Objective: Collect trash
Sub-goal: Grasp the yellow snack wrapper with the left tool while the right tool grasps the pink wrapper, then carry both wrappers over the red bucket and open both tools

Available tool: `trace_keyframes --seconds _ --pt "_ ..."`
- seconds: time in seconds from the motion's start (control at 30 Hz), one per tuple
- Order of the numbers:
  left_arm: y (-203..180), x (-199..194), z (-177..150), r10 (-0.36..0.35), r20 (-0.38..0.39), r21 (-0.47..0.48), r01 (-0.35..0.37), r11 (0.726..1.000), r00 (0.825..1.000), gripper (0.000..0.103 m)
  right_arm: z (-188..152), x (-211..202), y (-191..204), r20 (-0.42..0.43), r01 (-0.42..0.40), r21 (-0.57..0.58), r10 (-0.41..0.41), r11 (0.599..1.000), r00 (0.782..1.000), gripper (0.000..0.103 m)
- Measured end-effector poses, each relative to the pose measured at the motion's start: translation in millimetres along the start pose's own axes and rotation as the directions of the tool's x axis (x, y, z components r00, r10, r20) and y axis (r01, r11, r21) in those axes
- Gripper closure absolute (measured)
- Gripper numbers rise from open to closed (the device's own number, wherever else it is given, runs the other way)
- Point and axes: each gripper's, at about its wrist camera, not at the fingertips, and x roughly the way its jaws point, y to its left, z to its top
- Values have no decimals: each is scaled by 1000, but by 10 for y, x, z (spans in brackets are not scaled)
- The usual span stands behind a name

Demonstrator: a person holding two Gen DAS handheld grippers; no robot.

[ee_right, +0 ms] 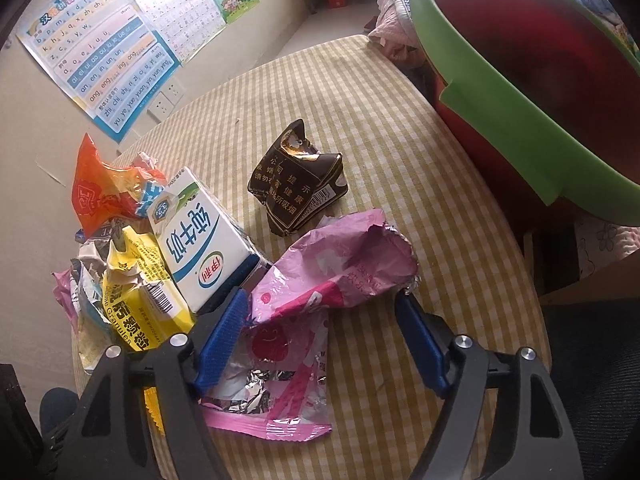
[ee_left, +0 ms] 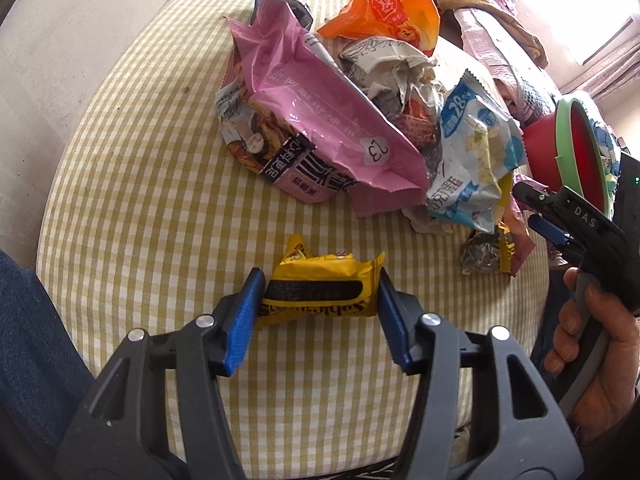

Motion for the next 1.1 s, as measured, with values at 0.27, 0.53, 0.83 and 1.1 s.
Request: trace_keyframes --seconds 0.27,0.53,0.83,1.1 --pt "-142 3 -1 1 23 34 -2 999 1000 69 -73 -70 61 -19 -99 -21 98 995 995 77" --pt "-199 -289 -19 -26 111 69 18 997 993 71 -138 -480 204 45 -136 -68 139 988 989 79" --pt "-259 -725 -2 -45 203 99 25 995 978 71 -117 -988 346 167 -100 -178 131 979 977 79" --pt "-702 -904 192 -100 252 189 52 981 963 71 52 -1347 189 278 -70 -191 122 979 953 79"
